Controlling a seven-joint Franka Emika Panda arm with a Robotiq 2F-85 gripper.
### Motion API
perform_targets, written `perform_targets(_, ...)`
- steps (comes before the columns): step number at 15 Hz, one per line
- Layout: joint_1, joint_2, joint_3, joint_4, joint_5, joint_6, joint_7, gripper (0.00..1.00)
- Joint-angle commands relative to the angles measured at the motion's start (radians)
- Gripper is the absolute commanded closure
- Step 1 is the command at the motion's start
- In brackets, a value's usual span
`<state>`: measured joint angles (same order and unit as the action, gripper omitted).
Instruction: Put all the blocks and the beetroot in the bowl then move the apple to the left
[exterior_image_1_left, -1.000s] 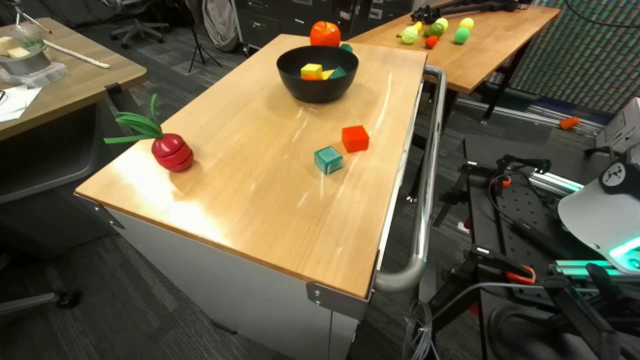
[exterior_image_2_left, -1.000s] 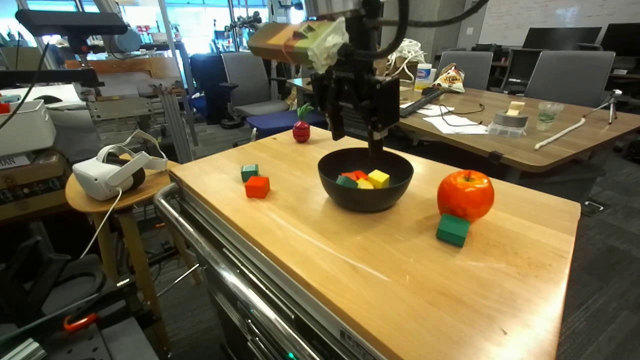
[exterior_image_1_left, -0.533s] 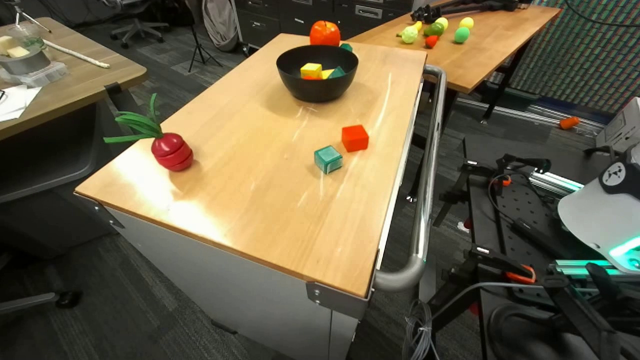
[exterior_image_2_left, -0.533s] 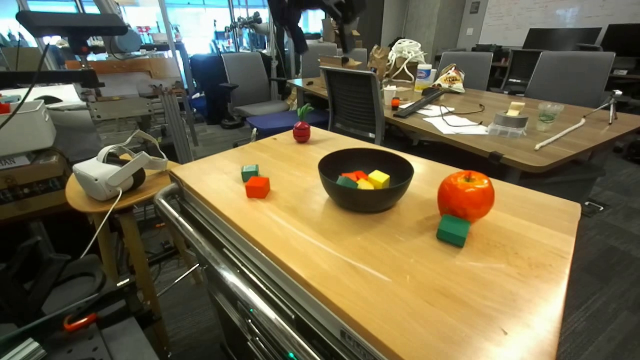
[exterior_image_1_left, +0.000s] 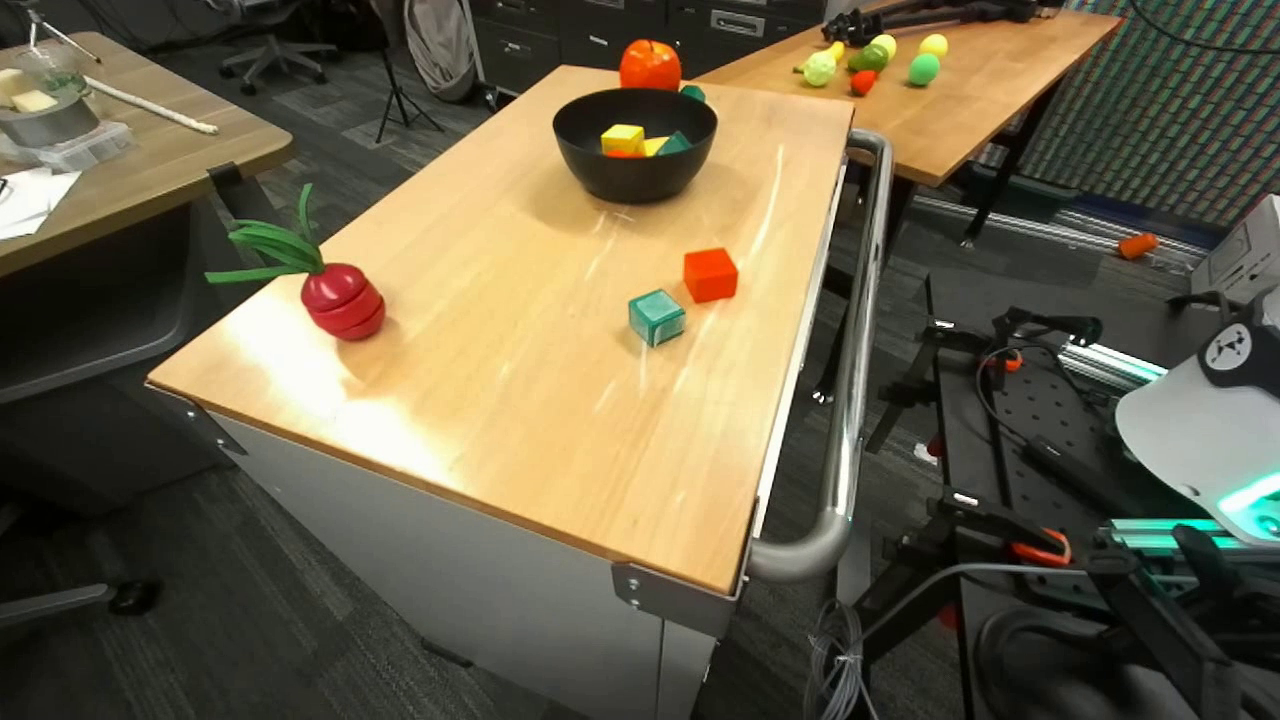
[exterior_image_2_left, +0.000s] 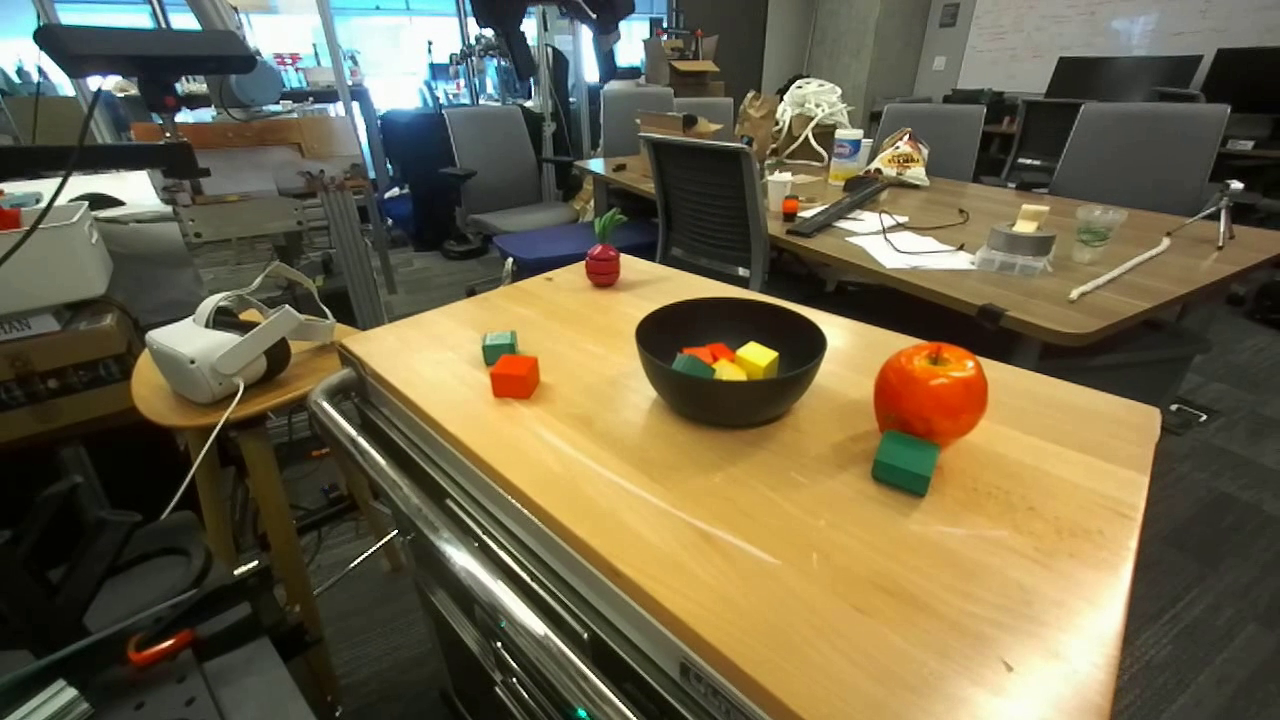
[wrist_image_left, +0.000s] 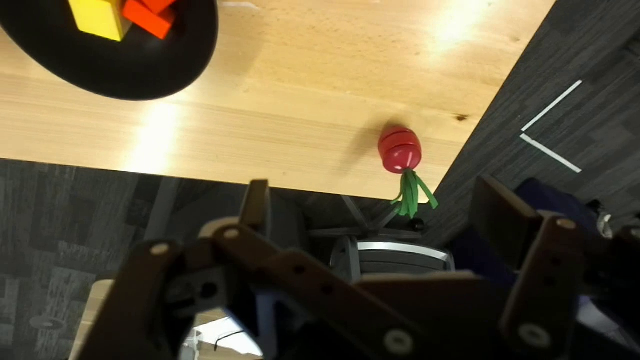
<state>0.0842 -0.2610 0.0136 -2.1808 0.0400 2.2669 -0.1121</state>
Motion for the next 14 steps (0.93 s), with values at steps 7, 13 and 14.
perform_targets(7, -0.007, 0.262, 0.031, 0.28, -0.074, -0.017, -0.034, 0.0)
perform_targets(13, 0.036, 0.581, 0.071, 0.578, -0.202, -0.076, 0.013, 0.0)
perform_targets(14, 0.05, 0.632, 0.077, 0.626, -0.202, -0.088, 0.018, 0.0)
